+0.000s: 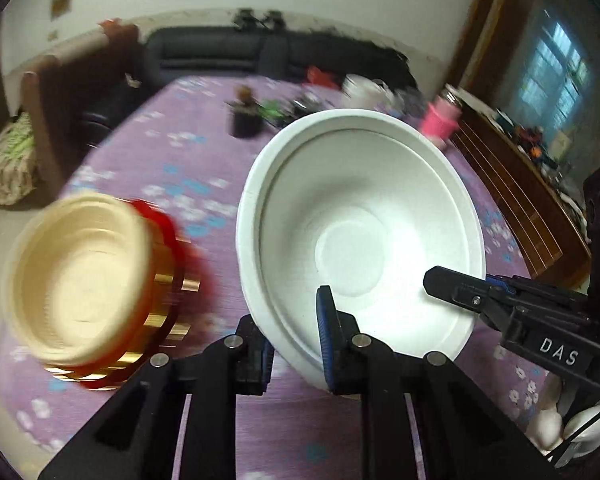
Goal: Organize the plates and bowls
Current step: 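Carry the white bowl with the right tool and lower it onto the cream bowls, then open the right tool and pull it back from the stack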
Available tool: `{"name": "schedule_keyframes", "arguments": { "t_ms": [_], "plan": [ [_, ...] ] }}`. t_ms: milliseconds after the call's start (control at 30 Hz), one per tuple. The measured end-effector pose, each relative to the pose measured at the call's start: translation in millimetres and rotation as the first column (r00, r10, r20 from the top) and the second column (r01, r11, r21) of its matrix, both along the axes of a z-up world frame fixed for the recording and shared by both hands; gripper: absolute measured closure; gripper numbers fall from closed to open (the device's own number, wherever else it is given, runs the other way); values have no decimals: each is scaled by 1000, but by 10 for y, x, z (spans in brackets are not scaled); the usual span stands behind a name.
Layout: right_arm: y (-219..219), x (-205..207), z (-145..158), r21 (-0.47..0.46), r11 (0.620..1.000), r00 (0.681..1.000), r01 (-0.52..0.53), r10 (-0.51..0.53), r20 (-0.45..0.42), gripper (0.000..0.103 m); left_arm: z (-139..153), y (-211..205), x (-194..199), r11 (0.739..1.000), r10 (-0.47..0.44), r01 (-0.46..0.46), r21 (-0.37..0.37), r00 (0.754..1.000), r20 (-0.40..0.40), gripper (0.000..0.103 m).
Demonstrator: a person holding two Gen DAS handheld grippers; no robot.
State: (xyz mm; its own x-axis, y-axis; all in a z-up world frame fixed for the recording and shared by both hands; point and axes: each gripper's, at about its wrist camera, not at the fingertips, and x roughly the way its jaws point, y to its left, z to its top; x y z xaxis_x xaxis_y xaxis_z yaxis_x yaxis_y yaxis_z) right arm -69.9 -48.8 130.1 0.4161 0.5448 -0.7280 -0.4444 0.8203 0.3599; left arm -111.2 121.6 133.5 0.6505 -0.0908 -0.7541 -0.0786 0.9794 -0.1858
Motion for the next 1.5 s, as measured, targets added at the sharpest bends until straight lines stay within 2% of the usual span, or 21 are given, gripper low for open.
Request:
{"name": "schedule_keyframes", "arguments": {
  "t_ms": [133,267,433,567,667,733,900,1000,1200,1333,1500],
  "plan": [
    [517,-33,164,20,996,996,-87,87,22,84,186,482,-204,993,109,-110,41,993,44,86],
    [1123,-44,227,31,984,984,-178,177,24,84,228,960,-320,975,213,-216,57,976,47,85],
    [1725,1,118,20,972,972,-235,235,-19,84,148,1370,-389,948,301,-302,105,953,26,84],
    [2001,29,-63,-11,968,968,-250,250,-39,84,9,1544,-363,931,340,-337,140,940,3,82],
    [2075,42,-186,-26,969,968,-245,244,-55,84,-84,1655,-369,930,355,-351,109,935,-21,73],
    [2108,55,-239,-38,968,968,-247,245,-54,84,-102,1673,-388,928,364,-361,96,931,-14,57],
    [2180,-3,-228,-90,963,966,-254,257,19,84,-80,1720,-540,918,391,-392,55,920,18,43],
    [2198,-35,-234,-109,962,963,-251,260,73,82,-77,1789,-613,914,404,-405,14,914,31,41],
    [2188,-61,-213,-75,971,964,-228,236,124,62,-74,1823,-812,904,428,-427,-27,902,51,38],
    [2171,-103,-169,-69,975,959,-213,222,179,44,-51,1833,-909,895,445,-442,-57,893,69,37],
    [2124,-169,-114,-83,981,950,-177,192,247,42,9,1779,-1009,891,454,-449,-71,885,102,34]
  ]
}}
